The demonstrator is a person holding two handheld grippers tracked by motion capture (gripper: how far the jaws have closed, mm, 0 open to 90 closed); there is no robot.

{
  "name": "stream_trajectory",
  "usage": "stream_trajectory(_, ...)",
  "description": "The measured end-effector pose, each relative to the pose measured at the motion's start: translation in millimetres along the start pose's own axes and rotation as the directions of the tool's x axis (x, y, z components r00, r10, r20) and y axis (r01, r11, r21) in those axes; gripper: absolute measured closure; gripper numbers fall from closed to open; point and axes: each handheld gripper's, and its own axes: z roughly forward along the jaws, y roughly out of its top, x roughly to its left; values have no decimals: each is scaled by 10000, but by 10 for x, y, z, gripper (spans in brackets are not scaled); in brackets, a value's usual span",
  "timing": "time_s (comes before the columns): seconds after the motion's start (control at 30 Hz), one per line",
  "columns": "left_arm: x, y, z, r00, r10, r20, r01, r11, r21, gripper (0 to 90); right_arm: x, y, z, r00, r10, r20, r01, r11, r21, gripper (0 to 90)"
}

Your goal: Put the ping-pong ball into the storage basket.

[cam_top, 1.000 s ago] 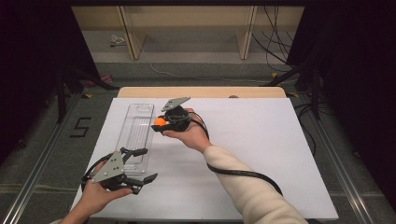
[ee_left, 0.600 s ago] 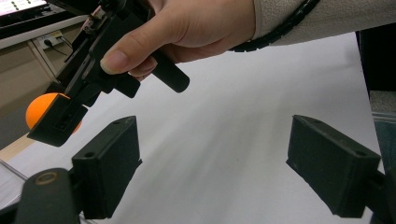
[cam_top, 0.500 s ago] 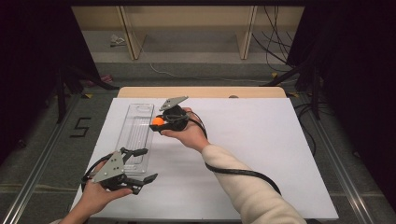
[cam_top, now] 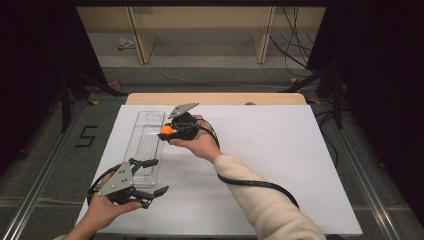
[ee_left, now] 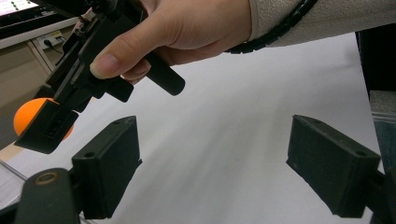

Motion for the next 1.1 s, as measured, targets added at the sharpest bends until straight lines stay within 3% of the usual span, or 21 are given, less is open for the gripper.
stream_trajectory(1.1,-2,-2,4,10000,-7,-3,7,10000,-10,166,35,83,108,9999,-73,-131,75,9999,100,515)
